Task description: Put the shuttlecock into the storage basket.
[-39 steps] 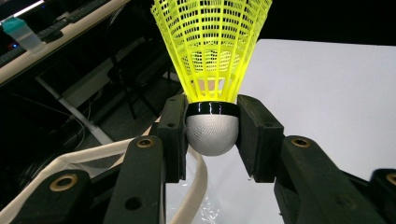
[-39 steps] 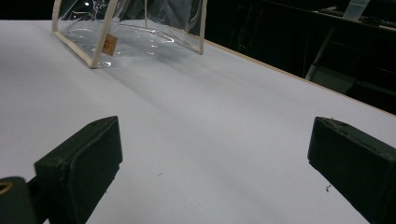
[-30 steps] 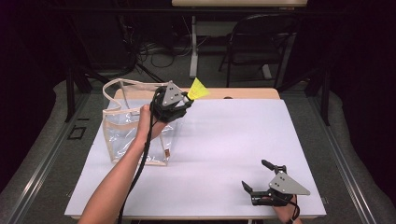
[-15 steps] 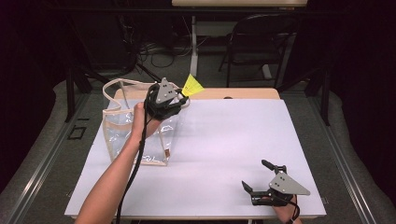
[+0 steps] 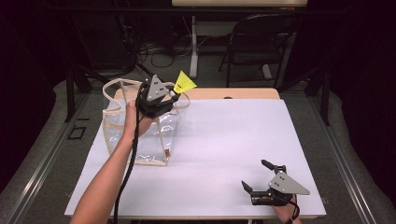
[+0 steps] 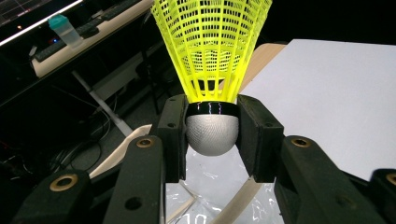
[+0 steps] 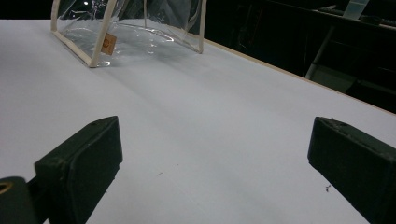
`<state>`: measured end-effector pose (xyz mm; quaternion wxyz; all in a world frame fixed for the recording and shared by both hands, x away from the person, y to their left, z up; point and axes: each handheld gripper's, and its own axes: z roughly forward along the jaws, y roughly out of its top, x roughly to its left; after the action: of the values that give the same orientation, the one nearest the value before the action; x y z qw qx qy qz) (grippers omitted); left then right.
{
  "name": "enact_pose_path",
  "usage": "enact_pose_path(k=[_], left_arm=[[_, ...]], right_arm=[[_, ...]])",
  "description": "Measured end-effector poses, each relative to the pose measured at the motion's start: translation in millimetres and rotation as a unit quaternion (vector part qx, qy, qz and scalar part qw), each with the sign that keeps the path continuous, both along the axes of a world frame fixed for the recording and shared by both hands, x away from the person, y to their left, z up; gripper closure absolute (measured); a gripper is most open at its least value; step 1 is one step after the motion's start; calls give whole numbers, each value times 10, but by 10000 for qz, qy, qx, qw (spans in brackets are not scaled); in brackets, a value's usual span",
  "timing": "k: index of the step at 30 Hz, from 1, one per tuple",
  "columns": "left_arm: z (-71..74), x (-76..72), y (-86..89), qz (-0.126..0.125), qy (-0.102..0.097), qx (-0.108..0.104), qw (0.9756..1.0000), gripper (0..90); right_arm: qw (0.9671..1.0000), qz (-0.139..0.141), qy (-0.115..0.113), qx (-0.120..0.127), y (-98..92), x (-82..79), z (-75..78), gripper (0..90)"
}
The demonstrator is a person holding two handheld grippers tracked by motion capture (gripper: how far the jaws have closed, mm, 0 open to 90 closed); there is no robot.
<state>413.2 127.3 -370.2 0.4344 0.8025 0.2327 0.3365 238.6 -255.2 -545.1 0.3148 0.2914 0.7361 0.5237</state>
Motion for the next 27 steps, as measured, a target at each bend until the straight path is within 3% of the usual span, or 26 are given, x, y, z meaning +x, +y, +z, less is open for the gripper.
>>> enact_pose_path(k=[27], left_arm=[[99, -25, 386, 375, -31, -46, 9993, 648]], right_arm=[[10000, 13, 21, 19, 20, 21, -11, 28]])
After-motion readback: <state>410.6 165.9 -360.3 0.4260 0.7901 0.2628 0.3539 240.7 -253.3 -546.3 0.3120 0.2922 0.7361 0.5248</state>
